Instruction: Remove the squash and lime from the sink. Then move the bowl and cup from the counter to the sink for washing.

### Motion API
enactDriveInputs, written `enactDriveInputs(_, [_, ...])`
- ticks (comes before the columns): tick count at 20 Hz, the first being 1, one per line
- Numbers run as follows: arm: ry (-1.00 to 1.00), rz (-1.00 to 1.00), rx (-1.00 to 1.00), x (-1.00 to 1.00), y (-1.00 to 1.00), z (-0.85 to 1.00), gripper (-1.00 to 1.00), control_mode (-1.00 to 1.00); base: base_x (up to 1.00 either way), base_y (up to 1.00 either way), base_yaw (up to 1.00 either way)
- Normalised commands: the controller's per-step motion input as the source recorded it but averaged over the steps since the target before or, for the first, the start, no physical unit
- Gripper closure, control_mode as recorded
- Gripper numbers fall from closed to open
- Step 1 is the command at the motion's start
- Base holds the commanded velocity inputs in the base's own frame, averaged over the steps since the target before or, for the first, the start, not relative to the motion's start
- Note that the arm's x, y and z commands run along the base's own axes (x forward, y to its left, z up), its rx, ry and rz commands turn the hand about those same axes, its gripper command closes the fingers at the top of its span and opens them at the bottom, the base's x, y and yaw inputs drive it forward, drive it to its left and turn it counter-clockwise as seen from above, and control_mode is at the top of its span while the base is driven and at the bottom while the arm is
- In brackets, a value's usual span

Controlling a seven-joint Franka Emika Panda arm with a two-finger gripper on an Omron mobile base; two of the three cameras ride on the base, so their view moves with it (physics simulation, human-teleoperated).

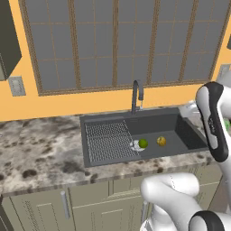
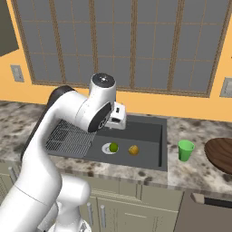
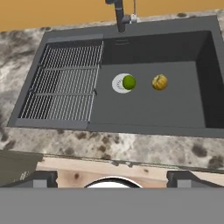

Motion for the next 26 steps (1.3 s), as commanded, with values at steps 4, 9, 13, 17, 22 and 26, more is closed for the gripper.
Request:
enactDriveInputs(4, [0.00, 0.00, 0.00, 0.16, -0.20, -0.43, -1.00, -1.00, 0.00, 0.00, 0.00])
enactDriveInputs(9, [0.04, -0.02, 0.00, 0.37, -0.07, -0.38, -1.00, -1.00, 0.00, 0.00, 0.00])
enactDriveInputs(13, [0.09, -0.04, 0.00, 0.49, -0.04, -0.33, -1.00, -1.00, 0.00, 0.00, 0.00])
enactDriveInputs(17, [0.18, -0.02, 0.00, 0.53, -0.10, -0.34, -1.00, -1.00, 0.00, 0.00, 0.00])
enactDriveInputs(22, [0.24, 0.00, 0.00, 0.43, -0.16, -0.39, -1.00, -1.00, 0.00, 0.00, 0.00])
enactDriveInputs(26, [0.08, 0.00, 0.00, 0.34, -0.17, -0.30, -1.00, -1.00, 0.00, 0.00, 0.00])
